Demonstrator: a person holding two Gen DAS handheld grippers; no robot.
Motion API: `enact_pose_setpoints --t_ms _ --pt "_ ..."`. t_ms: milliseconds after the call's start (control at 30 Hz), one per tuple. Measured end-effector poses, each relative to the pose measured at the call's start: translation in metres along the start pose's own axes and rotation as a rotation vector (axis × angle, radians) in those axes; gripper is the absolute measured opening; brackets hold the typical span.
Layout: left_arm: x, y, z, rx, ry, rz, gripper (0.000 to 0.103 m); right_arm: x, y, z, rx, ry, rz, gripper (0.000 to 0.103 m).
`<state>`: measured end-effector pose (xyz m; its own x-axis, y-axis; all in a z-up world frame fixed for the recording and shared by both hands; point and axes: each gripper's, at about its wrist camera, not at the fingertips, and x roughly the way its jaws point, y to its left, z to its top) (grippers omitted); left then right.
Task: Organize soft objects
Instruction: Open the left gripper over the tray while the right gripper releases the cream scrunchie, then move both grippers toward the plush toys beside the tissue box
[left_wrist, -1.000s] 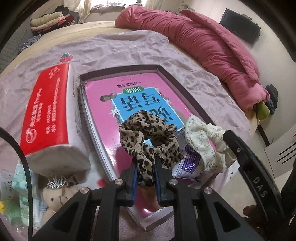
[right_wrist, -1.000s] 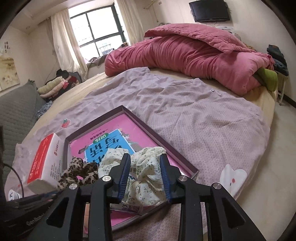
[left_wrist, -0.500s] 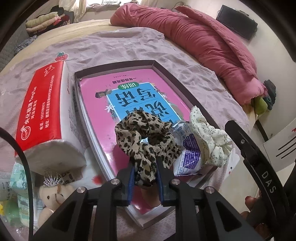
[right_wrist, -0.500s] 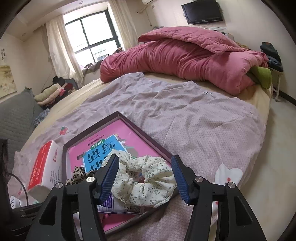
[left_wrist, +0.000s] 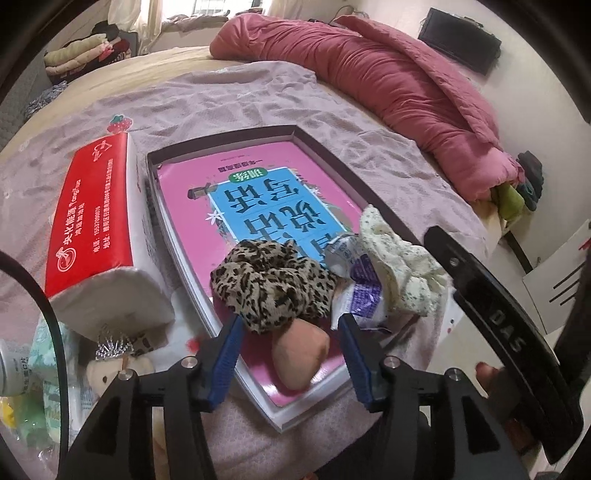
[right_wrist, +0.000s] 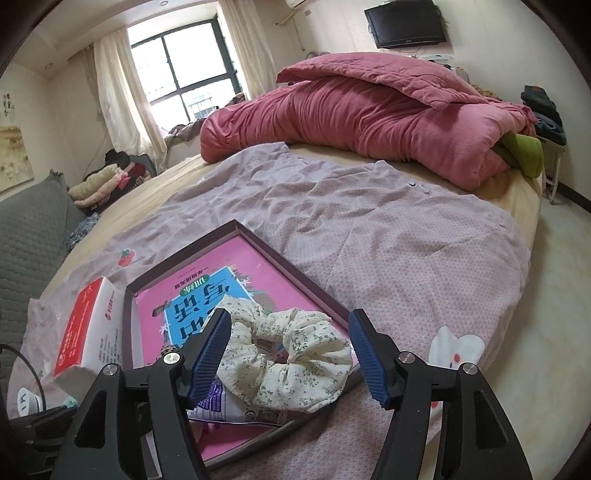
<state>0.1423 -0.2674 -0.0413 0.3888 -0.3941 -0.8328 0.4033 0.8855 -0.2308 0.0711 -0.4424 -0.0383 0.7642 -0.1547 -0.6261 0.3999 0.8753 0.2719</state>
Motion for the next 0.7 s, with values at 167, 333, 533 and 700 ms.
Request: enact_pose_setpoints --t_ms 167,333,533,700 --pt "-0.021 -0.005 -0.007 0.021 -0.048 0.011 0.055 -0.001 0.002 0.0 -0.01 -0.005 -0.003 0.072" --pt "-0.048 -0.004 -0.012 0.024 -0.105 0.017 0.056 -0.004 0.006 -0.001 -0.028 -0.017 -0.004 0.073" --pt "-0.081 0.014 -0.025 -0.013 -0.155 0.047 0.056 -0.021 0.012 -0.001 -0.049 -0.098 0.018 0.075" --pt "-0.103 0.037 -0.038 -0.064 -0.178 0.063 0.056 -0.034 0.025 -0.003 -0.099 -0.145 0.032 0.076"
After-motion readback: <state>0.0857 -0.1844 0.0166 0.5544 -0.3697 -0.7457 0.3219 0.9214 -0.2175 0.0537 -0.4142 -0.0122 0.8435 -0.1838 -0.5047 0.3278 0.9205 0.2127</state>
